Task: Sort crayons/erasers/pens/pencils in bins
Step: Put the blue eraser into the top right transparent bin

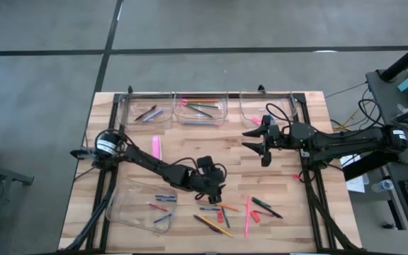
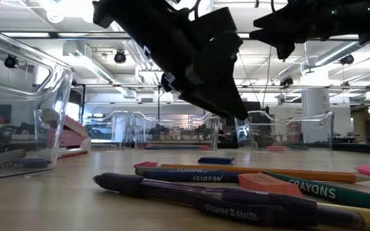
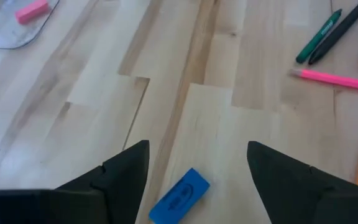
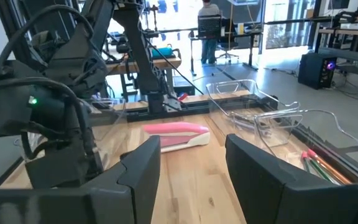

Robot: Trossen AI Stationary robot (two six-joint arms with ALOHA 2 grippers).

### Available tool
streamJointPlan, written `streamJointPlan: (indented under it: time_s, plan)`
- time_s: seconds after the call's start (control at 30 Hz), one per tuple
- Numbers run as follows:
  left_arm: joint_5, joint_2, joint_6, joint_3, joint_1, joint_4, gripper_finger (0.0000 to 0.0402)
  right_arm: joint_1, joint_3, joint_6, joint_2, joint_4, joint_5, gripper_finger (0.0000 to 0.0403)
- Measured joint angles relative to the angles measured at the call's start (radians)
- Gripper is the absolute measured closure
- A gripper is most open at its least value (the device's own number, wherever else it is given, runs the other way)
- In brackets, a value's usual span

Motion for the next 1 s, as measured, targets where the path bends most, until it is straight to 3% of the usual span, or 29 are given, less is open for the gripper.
streamJointPlan:
  time_s: [0.37, 0.53, 1.0]
  plan:
    - [-0.039, 0.097, 0.000, 0.022, 0.000, -0.033, 0.0146, 0.000, 0.000, 0.005, 0.000, 0.000, 0.000, 0.0232]
    - [-0.053, 0.108, -0.025, 0.020, 0.000, 0.025, 0.0146, 0.000, 0.000, 0.005, 0.000, -0.001, 0.000, 0.0232]
    - [-0.148, 0.143, -0.088, 0.005, -0.015, -0.009, 0.0157, 0.000, 0.000, 0.006, 0.001, -0.001, 0.000, 0.0232]
